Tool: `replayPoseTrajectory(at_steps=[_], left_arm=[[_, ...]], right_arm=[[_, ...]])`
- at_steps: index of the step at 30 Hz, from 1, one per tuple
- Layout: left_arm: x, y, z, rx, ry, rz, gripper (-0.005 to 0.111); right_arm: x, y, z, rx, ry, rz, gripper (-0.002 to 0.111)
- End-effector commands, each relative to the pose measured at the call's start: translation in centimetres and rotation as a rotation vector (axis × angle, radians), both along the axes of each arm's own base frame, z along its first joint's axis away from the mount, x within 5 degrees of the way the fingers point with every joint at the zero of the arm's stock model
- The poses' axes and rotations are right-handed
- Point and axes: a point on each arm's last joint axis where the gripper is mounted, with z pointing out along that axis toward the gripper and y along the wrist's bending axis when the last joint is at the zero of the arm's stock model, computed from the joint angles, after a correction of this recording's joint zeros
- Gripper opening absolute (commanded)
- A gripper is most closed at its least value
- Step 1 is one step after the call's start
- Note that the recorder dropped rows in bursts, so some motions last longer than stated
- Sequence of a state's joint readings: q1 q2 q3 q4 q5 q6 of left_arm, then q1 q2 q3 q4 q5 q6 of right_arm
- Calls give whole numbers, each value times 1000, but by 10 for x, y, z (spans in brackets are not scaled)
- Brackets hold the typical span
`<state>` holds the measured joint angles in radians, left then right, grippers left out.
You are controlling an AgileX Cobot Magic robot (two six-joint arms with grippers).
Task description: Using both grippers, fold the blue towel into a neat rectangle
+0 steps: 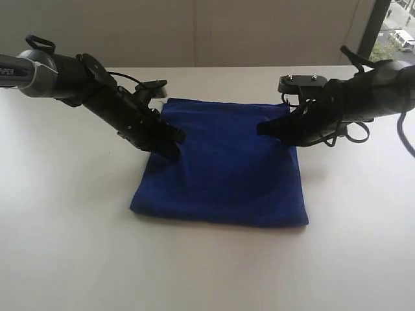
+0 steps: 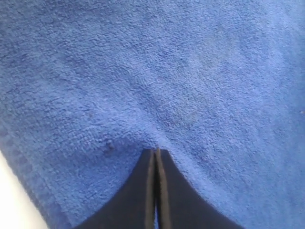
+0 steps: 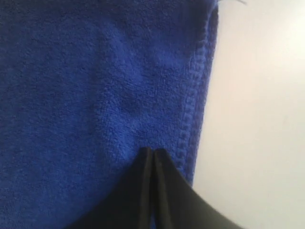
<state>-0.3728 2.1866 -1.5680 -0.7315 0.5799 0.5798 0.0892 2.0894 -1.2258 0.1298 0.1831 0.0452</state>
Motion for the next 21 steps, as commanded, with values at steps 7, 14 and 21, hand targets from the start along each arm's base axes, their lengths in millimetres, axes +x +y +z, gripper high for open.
replayPoseTrajectory(at_steps=[7,14,21], left_arm=[[-2,2,-3,-1,23,-8,0],[4,7,2,10,-32,27,0],[-2,12,46,-13,-120,-12,0]], right_arm=[[-2,-18,-1,-9,37,-30,0],[-1,-18,19,-7,-21,-31,0],[-20,-15,74,-14,-19,13,0]])
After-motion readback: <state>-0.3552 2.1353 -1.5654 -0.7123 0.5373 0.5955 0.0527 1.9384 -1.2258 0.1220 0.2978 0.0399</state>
